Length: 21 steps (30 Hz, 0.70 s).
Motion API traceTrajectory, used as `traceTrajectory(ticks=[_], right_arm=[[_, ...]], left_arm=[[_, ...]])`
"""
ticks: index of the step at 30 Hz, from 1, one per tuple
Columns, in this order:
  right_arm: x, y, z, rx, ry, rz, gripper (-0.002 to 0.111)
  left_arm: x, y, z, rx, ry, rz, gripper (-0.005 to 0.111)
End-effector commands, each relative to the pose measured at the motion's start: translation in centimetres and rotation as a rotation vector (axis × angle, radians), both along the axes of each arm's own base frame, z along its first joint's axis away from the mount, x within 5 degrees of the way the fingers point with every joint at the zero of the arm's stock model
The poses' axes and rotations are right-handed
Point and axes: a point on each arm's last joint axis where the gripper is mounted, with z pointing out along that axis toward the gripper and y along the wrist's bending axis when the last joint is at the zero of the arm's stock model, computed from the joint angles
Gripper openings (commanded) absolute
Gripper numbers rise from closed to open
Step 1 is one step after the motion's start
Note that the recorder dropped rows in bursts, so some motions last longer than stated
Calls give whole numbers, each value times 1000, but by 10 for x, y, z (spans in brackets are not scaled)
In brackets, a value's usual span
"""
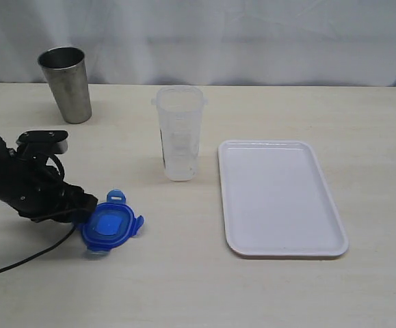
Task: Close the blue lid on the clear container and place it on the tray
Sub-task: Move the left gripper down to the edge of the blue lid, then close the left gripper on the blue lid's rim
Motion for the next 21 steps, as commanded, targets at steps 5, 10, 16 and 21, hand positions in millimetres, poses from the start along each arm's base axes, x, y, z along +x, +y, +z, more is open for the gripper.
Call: traceTrajectory(ticks=[5, 10, 16, 21], right_arm=[[0, 0, 0, -1, -8, -6, 4], [0, 0, 0, -1, -8, -6, 4], [0, 0, 0, -1, -8, -6, 4], [0, 0, 0, -1, -8, -6, 4]], left_arm=[[1, -8, 0, -8, -34, -8, 48], [0, -8, -13, 2, 6, -8, 48], [1, -8, -16, 3, 17, -9, 48], [0, -9, -15, -2, 24, -14, 48]])
